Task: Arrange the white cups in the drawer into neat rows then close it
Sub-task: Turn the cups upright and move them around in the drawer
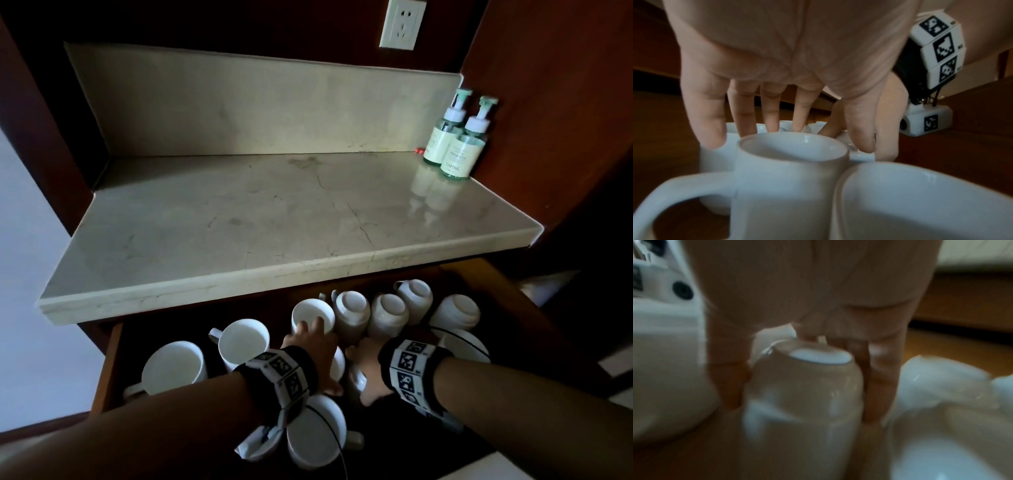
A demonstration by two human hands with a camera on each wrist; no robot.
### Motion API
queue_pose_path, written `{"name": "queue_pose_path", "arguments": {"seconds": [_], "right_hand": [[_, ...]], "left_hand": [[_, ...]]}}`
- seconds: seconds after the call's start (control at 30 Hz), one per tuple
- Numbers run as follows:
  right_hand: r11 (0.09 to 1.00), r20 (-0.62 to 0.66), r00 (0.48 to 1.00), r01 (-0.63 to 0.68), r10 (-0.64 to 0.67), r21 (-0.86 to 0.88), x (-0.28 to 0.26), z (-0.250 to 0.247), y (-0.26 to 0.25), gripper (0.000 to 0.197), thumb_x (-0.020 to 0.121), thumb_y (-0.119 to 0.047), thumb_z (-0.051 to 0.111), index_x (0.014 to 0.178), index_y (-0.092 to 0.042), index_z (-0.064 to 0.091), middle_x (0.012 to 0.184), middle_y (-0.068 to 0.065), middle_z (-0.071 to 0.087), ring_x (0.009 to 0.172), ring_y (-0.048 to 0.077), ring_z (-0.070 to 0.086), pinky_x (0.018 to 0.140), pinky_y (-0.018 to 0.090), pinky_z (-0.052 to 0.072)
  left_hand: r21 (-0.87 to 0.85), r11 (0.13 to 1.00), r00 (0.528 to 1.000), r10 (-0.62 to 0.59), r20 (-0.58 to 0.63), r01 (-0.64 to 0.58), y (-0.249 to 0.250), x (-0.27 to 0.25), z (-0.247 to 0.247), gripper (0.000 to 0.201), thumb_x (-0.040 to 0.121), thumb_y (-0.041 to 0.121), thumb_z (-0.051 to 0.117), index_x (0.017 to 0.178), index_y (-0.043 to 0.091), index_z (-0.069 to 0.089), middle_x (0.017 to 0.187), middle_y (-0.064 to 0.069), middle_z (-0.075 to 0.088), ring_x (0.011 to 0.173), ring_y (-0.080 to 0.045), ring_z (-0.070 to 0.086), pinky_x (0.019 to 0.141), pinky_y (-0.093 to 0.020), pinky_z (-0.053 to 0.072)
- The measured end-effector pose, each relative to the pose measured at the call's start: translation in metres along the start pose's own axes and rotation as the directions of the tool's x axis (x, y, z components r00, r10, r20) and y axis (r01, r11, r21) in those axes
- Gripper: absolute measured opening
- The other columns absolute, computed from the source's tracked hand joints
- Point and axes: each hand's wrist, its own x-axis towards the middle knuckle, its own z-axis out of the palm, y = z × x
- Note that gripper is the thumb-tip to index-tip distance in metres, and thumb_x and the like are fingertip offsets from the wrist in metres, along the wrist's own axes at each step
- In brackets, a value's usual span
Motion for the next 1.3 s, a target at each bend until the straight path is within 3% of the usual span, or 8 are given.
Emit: {"name": "queue_pose_path", "arguments": {"seconds": [0.37,0.57,0.77,1.0,1.07,1.2,1.23,1.3], "right_hand": [[0.829,-0.317,0.948,0.152,0.031,0.539,-0.058,-0.030,0.076,0.062,0.066,-0.041,0.079,0.119,-0.037,0.048,0.105,-0.012,0.062,0.093,0.010,0.062,0.078,0.028,0.051],[0.474,-0.521,0.851,0.485,-0.063,0.735,-0.053,-0.023,0.116,0.065,0.053,-0.049,0.078,0.112,-0.040,0.053,0.107,0.002,0.062,0.102,0.024,0.061,0.086,0.046,0.053],[0.220,-0.647,0.731,0.682,-0.215,0.698,-0.041,-0.010,0.131,0.066,0.057,-0.038,0.081,0.115,-0.037,0.051,0.106,-0.001,0.061,0.099,0.014,0.059,0.091,0.043,0.050],[0.520,-0.642,0.751,0.615,-0.157,0.593,-0.032,-0.002,0.157,0.037,0.075,-0.034,0.075,0.102,-0.030,0.051,0.100,-0.004,0.063,0.082,0.007,0.062,0.079,0.026,0.051],[0.819,-0.536,0.815,0.452,-0.219,0.354,-0.034,0.002,0.158,0.031,0.076,-0.039,0.071,0.099,-0.030,0.053,0.095,-0.009,0.062,0.082,0.008,0.060,0.079,0.026,0.049],[0.738,-0.270,0.773,0.631,-0.574,0.239,-0.016,0.045,0.151,0.081,0.041,-0.029,0.055,0.119,-0.050,0.043,0.128,-0.026,0.036,0.105,0.007,0.047,0.063,0.020,0.040],[0.763,-0.358,0.730,0.642,-0.582,0.070,-0.007,0.052,0.146,0.087,0.048,-0.092,0.028,0.125,-0.052,0.040,0.138,-0.026,0.030,0.108,0.002,0.045,0.062,0.013,0.035],[0.834,-0.223,0.804,0.538,-0.551,-0.121,-0.024,0.037,0.139,0.081,0.067,-0.078,0.061,0.133,-0.033,0.045,0.139,-0.001,0.046,0.117,0.024,0.053,0.077,0.024,0.045]], "left_hand": [[-0.383,0.910,0.985,0.119,-0.124,-0.159,0.005,-0.006,-0.037,0.080,0.068,0.057,0.075,0.134,0.025,0.043,0.124,0.000,0.056,0.115,-0.017,0.054,0.097,-0.032,0.046],[-0.946,0.280,0.981,-0.057,-0.187,-0.164,0.025,-0.012,-0.050,0.065,0.062,0.036,0.085,0.115,0.042,0.048,0.114,-0.006,0.057,0.081,-0.018,0.066,0.067,-0.037,0.059],[-0.988,-0.031,0.967,-0.213,-0.142,-0.152,0.059,-0.017,-0.051,0.070,0.051,0.036,0.081,0.115,0.023,0.056,0.119,-0.015,0.061,0.089,-0.019,0.069,0.058,-0.031,0.055],[-0.554,0.822,0.882,-0.351,-0.313,0.131,0.080,-0.027,-0.058,0.089,0.049,0.060,0.080,0.127,0.036,0.044,0.118,0.011,0.055,0.101,-0.010,0.058,0.082,-0.026,0.051],[-0.389,0.900,0.919,-0.307,-0.249,0.195,0.090,-0.022,-0.060,0.090,0.059,0.054,0.081,0.135,0.032,0.037,0.129,0.007,0.048,0.113,-0.013,0.053,0.091,-0.030,0.049],[-0.096,0.966,0.969,-0.243,-0.043,0.238,0.101,-0.002,-0.052,0.088,0.061,0.054,0.078,0.131,0.028,0.032,0.138,-0.007,0.041,0.117,-0.031,0.056,0.091,-0.044,0.052],[-0.046,0.970,0.971,-0.240,0.004,0.240,0.102,0.004,-0.047,0.086,0.061,0.053,0.078,0.129,0.027,0.032,0.135,-0.009,0.042,0.115,-0.034,0.057,0.091,-0.046,0.052],[0.009,0.975,0.971,-0.223,0.080,0.223,0.108,0.011,-0.042,0.081,0.061,0.048,0.078,0.126,0.030,0.033,0.129,-0.007,0.047,0.114,-0.033,0.058,0.091,-0.045,0.051]]}}
